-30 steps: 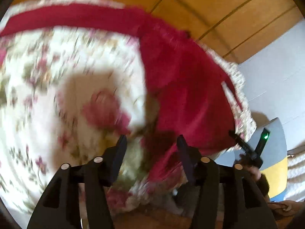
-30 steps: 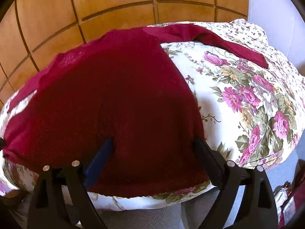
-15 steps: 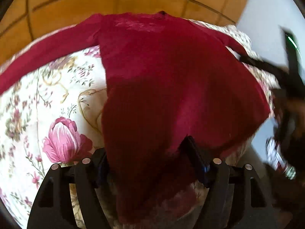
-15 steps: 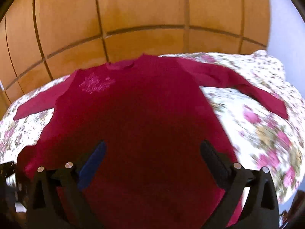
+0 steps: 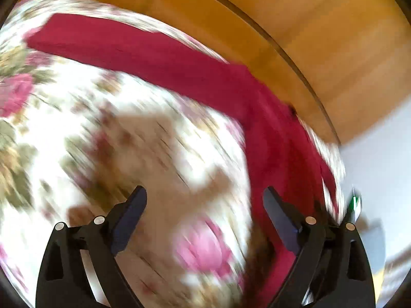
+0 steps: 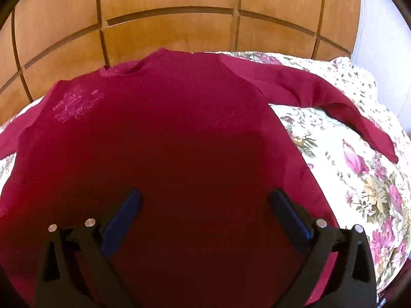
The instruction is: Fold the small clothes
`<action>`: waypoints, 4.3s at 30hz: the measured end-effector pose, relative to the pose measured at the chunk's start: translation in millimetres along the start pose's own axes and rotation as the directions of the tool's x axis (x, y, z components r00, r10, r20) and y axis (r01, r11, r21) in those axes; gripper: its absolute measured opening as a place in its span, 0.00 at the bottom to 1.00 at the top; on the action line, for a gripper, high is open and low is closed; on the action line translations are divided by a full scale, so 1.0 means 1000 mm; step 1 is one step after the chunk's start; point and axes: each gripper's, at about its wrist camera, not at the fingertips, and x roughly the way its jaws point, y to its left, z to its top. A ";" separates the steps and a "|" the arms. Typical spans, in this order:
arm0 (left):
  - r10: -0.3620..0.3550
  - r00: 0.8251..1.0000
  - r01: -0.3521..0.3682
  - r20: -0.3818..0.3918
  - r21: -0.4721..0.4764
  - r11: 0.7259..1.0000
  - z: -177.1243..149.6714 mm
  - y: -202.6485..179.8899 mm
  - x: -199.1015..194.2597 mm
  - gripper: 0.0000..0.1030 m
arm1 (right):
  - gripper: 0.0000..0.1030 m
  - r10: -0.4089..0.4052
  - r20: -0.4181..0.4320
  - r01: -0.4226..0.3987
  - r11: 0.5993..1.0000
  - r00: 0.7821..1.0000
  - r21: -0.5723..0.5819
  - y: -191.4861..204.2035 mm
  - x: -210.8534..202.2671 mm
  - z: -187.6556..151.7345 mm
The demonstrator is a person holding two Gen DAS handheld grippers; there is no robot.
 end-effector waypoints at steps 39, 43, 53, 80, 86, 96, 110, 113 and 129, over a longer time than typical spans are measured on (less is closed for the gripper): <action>0.102 0.879 -0.031 0.466 -0.158 0.987 0.137 -0.048 -0.014 0.10 | 0.98 -0.002 0.037 0.001 1.000 0.999 0.018 0.002 -0.001 -0.004; 0.036 0.912 -0.002 0.408 -0.084 0.996 0.131 -0.098 0.015 0.10 | 0.98 0.000 0.038 -0.001 1.000 0.999 0.022 0.002 -0.001 -0.004; -0.078 0.976 0.053 0.204 0.123 0.991 0.072 -0.208 0.104 0.10 | 0.98 0.021 0.036 -0.022 0.999 0.999 0.043 -0.001 0.000 -0.004; 0.296 0.941 -0.311 0.167 0.074 0.947 0.004 -0.126 0.124 0.77 | 0.98 0.145 0.019 -0.146 0.987 0.989 0.059 0.003 -0.012 0.028; 0.274 0.943 -0.288 0.188 0.050 0.956 0.006 -0.119 0.124 0.77 | 0.73 0.353 -0.028 -0.343 0.922 0.935 0.180 0.016 0.021 0.077; 0.199 0.938 -0.214 0.284 0.023 0.977 -0.011 -0.115 0.104 0.77 | 0.17 0.495 -0.055 -0.455 0.833 0.867 0.316 0.043 0.088 0.114; 0.208 0.953 -0.202 0.222 -0.048 0.978 -0.004 -0.103 0.106 0.85 | 0.06 0.163 0.141 -0.201 0.921 0.977 0.333 -0.011 0.078 0.108; 0.252 0.946 -0.241 0.204 -0.077 0.967 0.000 -0.099 0.105 0.85 | 0.06 0.180 0.147 -0.225 0.889 0.973 0.399 -0.026 0.080 0.101; 0.378 0.873 -0.322 0.309 -0.219 0.921 0.034 -0.068 0.101 0.72 | 0.00 0.202 0.137 -0.241 0.875 0.970 0.420 -0.030 0.089 0.102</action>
